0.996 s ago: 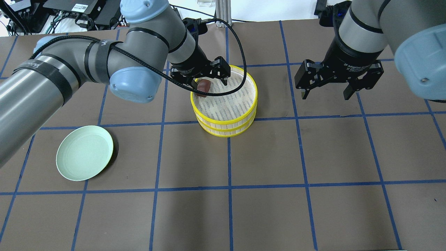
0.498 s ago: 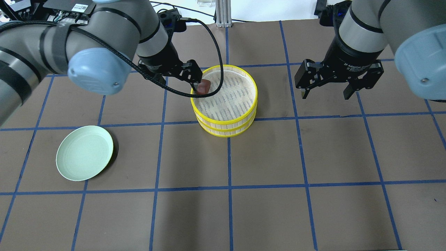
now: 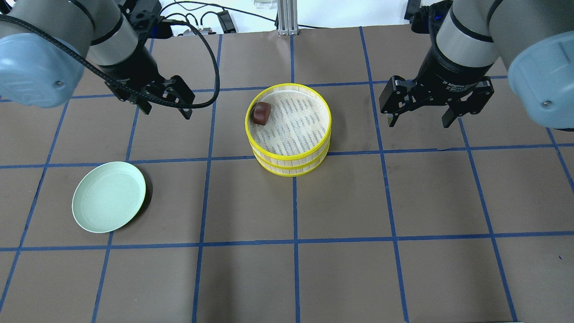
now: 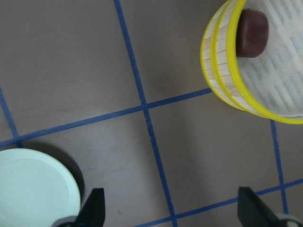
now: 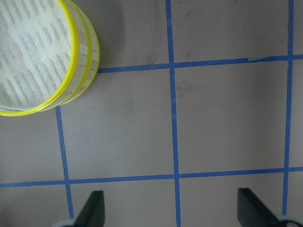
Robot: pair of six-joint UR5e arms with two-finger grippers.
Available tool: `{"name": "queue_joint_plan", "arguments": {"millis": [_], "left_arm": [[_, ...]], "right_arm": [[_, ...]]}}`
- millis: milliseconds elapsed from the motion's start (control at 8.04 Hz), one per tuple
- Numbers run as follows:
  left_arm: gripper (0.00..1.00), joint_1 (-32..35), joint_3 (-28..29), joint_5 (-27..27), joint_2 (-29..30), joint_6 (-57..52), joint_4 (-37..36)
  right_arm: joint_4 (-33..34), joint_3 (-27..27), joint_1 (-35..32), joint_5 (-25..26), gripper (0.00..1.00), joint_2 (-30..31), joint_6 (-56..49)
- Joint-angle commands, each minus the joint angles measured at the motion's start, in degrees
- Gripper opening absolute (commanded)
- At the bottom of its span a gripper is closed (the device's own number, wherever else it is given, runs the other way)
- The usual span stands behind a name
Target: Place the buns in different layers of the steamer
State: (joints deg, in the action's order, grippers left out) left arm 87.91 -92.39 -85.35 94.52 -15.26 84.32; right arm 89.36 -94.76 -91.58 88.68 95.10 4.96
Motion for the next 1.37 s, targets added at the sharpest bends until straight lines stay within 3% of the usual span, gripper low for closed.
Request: {"name": "queue_joint_plan", "arguments": {"millis": [0,498,1244], "left_arm": [[1.00,-5.01,-0.42,-3.85,-3.71,-2.05,5.21],[1.00,-6.26,-0.77,-4.12,-6.01,6.36,10.42],[1.00,-5.90,-0.95,-4.03,-5.66,6.29,10.34]], "right_arm": [[0.02,0.02,0.00,0.00,1.00,-0.09,0.05],[0.11,0.02,-0.09,0.00,1.00,-0.17,0.05],[0.02,0.02,-0.09,0.09,1.00,-0.17,-0.04]]}}
